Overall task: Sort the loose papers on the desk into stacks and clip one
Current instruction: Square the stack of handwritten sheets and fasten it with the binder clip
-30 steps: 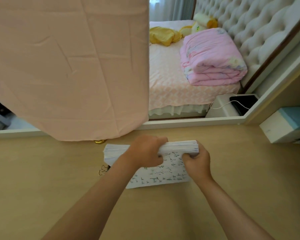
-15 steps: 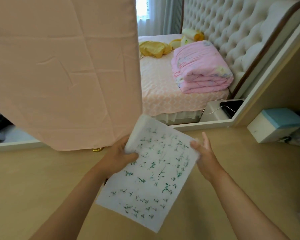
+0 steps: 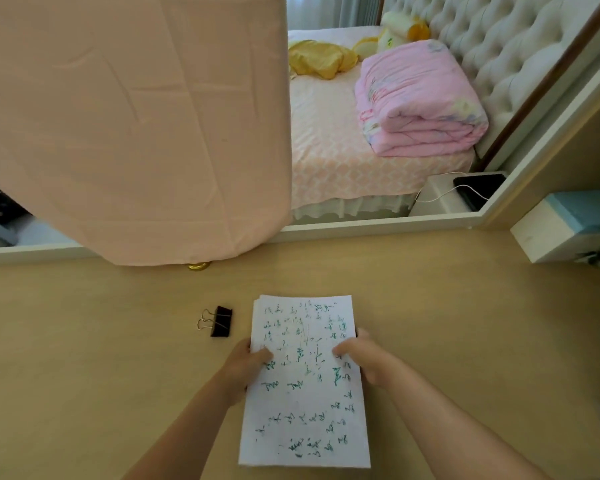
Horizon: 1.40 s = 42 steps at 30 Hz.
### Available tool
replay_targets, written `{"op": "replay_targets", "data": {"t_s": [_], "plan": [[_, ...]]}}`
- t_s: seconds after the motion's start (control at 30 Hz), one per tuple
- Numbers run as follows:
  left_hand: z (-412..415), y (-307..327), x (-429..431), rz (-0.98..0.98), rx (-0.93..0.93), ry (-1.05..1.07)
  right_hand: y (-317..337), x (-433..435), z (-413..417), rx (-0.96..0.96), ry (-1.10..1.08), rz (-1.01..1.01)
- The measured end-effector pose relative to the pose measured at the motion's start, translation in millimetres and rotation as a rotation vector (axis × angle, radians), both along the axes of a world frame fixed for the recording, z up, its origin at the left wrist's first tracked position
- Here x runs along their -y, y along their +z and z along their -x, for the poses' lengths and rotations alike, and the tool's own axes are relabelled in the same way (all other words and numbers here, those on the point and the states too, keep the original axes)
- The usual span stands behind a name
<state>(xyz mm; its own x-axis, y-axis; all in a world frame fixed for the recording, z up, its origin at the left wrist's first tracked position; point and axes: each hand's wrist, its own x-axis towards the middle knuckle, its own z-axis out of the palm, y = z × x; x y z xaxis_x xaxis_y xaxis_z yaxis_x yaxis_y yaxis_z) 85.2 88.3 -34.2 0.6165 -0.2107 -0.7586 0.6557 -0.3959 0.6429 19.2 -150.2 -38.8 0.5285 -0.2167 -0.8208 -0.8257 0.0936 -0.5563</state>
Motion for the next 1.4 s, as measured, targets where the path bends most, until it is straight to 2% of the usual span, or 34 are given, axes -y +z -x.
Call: {"op": "replay_targets", "data": {"t_s": [0.1,0.17,0.27,0.33,0.43,0.6,0.7,0.8,1.03,1.17,1.3,1.4], "plan": [[3.6,-11.8,-0.7,-0.12,0.065,-0.118,-8.1,-8.1,0.9,0.012,0.009,0.19],[4.3,-16.4,4.3,-0.23,0.131,-0.173,-7.9,-14.3,2.0,0.051,0.088,0.321],[8.8,-14.9,17.8,-0.363,0.214,-0.184,-2.0,-22.3,5.1,0.146,0.238,0.458],[10.1,-11.6,22.2,-0.381,0.234,-0.162,4.2,-24.3,5.1,0.214,0.296,0.491],[8.3,0.8,19.5,-0.266,0.243,-0.063,20.3,-25.1,3.4,0.346,0.257,0.447],[4.8,59.0,28.9,0.029,0.416,0.302,59.5,-29.0,0.6,0.612,-0.029,0.451],[5.2,87.2,33.7,0.168,0.588,0.398,84.7,-35.2,-4.1,0.754,-0.175,0.409],[8.8,99.1,34.0,0.269,0.639,0.44,95.4,-36.6,-3.6,0.835,-0.178,0.365],[7.6,112.5,20.6,0.406,0.785,0.294,103.3,-15.4,-2.6,0.944,-0.218,0.213],[-0.7,129.4,31.1,0.425,0.825,0.424,99.6,-21.2,-10.0,0.928,-0.226,0.213],[-7.6,144.3,40.8,0.355,0.726,0.609,93.0,-17.2,-8.3,0.904,-0.182,0.223],[-12.8,151.5,43.6,0.337,0.687,0.65,93.0,-19.6,-7.2,0.906,-0.193,0.22]]}}
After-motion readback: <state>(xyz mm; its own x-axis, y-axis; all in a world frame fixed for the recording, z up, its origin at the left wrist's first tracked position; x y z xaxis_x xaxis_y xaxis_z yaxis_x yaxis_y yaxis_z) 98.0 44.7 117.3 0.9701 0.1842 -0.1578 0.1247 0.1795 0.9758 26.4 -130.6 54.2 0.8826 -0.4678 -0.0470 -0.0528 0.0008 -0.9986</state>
